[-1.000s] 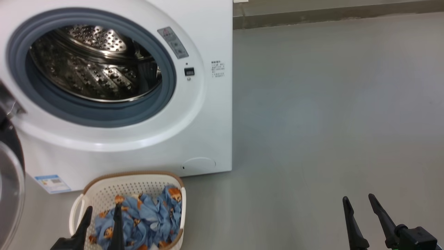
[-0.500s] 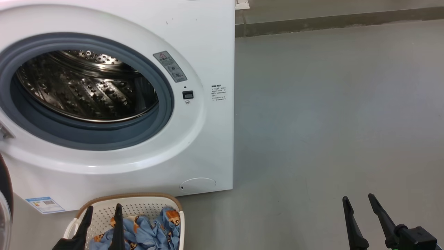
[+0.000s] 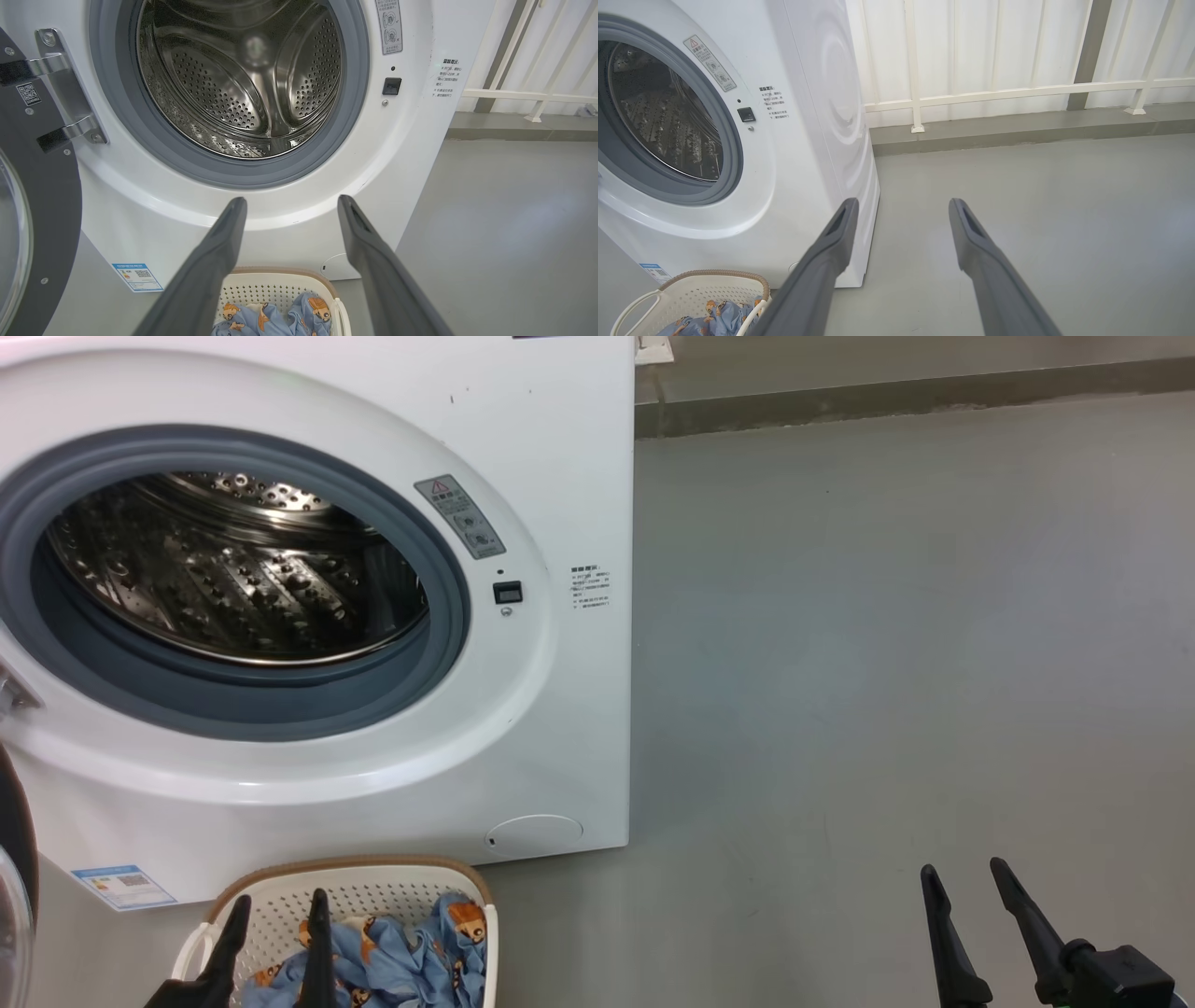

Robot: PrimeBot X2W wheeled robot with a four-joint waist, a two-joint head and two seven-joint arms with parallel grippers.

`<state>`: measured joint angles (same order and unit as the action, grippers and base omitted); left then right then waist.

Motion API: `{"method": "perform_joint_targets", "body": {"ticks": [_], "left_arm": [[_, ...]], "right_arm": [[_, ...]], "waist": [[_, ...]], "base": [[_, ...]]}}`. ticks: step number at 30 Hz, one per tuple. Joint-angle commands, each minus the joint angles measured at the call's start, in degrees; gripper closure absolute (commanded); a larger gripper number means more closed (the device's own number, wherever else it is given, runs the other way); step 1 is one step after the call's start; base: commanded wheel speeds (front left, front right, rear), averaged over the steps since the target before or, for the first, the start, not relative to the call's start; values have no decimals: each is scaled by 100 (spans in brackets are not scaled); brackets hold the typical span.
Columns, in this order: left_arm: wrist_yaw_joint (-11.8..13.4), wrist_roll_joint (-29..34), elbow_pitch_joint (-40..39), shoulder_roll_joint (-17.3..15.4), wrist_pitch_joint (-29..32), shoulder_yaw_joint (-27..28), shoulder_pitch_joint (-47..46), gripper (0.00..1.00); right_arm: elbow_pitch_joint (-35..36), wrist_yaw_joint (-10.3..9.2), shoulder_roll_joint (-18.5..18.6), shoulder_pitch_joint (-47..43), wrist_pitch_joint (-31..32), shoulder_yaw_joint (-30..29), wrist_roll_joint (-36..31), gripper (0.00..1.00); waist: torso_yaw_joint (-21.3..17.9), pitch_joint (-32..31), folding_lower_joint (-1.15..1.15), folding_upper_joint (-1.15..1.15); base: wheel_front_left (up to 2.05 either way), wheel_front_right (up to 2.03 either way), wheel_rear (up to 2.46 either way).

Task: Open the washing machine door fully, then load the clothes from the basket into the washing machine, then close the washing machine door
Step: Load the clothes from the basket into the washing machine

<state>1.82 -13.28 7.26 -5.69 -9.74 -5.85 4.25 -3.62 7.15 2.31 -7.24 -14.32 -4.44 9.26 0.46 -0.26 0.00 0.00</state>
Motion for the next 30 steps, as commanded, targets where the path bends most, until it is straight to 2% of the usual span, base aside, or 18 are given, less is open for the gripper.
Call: {"method": "perform_joint_targets", "body": {"ticks": [1,9,14,20,30], "left_arm": [[47,-8,-88,-118,-42,161,-240,0],[70,-8,80,-91,-31,50,-288,0],[-43,-60,607,-68,-22,-63,-572,0],[-182,-188,1688,56,-135,-205,-1156,0],[-486,-542,4011,227,-248,-397,-2520,0]], "right_arm": [[118,34,57,100,-68,162,-1,0],[142,34,57,117,-68,187,7,0],[192,34,57,193,-68,188,-3,0],[270,34,57,367,-68,180,-42,0],[448,34,116,797,-68,208,-24,0]], "waist": [[1,5,0,0],[11,113,0,0],[38,322,0,0],[47,737,0,0],[-55,1722,0,0]], "base": [[0,0,0],[0,0,0],[0,0,0],[0,0,0],[0,0,0]]}}
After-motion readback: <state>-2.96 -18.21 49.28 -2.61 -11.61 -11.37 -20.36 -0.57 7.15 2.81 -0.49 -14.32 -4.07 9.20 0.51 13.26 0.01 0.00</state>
